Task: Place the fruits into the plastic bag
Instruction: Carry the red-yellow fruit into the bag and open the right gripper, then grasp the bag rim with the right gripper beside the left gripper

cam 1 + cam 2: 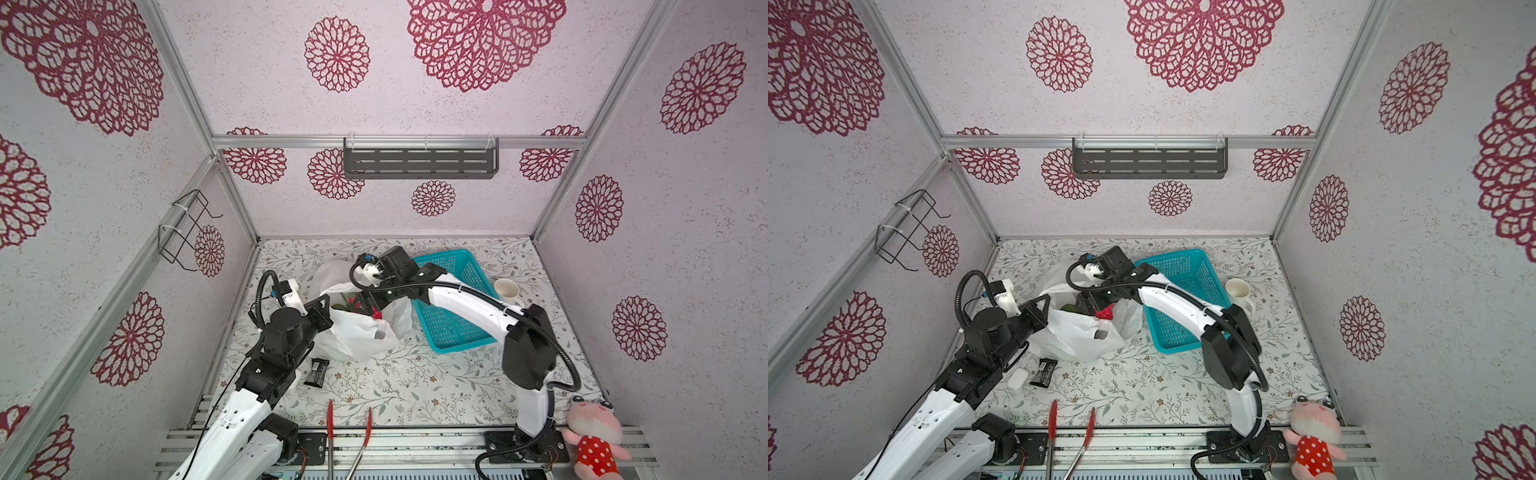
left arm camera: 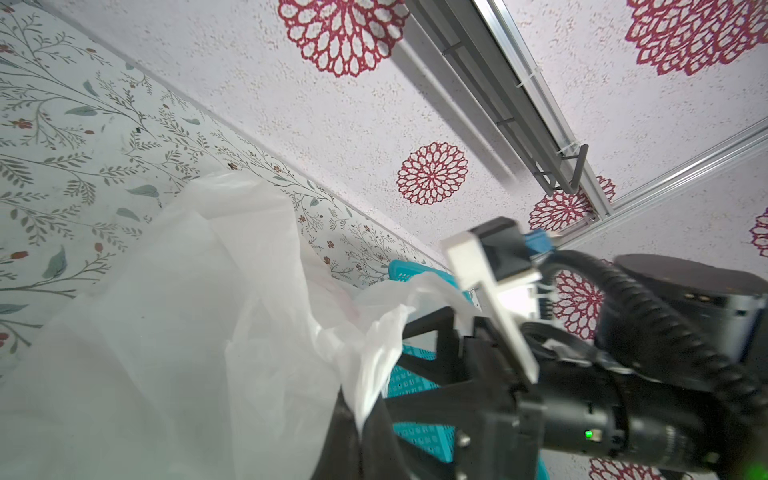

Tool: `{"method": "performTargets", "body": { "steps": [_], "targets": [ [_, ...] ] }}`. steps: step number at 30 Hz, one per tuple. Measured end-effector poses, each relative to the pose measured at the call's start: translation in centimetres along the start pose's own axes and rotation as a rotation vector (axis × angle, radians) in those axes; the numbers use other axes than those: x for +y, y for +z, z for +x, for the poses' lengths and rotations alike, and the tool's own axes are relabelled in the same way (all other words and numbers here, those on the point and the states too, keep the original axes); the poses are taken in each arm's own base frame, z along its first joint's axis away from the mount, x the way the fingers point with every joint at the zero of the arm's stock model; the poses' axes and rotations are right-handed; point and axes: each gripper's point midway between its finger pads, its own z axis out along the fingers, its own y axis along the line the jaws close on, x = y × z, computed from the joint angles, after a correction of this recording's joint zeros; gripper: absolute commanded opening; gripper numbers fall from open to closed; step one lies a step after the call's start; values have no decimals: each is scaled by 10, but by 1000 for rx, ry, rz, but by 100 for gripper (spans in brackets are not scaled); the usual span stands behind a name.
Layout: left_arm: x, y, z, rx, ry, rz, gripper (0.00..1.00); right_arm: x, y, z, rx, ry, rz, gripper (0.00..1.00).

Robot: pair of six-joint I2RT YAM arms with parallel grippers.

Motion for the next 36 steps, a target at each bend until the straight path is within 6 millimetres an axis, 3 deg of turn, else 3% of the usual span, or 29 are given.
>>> {"method": "performTargets", "body": {
  "steps": [6, 10, 22, 28, 31, 34, 36],
  "targets": [
    [4, 0, -2, -16, 0, -19, 0, -30, -77, -24, -165, 40, 67, 86],
    [6, 2, -1, -14, 2, -30, 0, -30, -90, -17, -170, 44, 58, 86],
    [7, 3, 0, -14, 1, -35, 0, 26, -31, 75, 152, -5, -149, 79],
    [7, 3, 0, -12, 1, -34, 0, 19, -3, 95, 228, 3, -149, 72],
    [7, 3, 0, -10, 0, -33, 0, 12, 11, 98, 241, 14, -138, 63],
    [7, 3, 0, -10, -3, -33, 0, 8, 22, 96, 232, 26, -136, 47],
    [7, 3, 0, -10, -4, -33, 0, 7, 25, 93, 222, 30, -133, 19]
  ]
}}
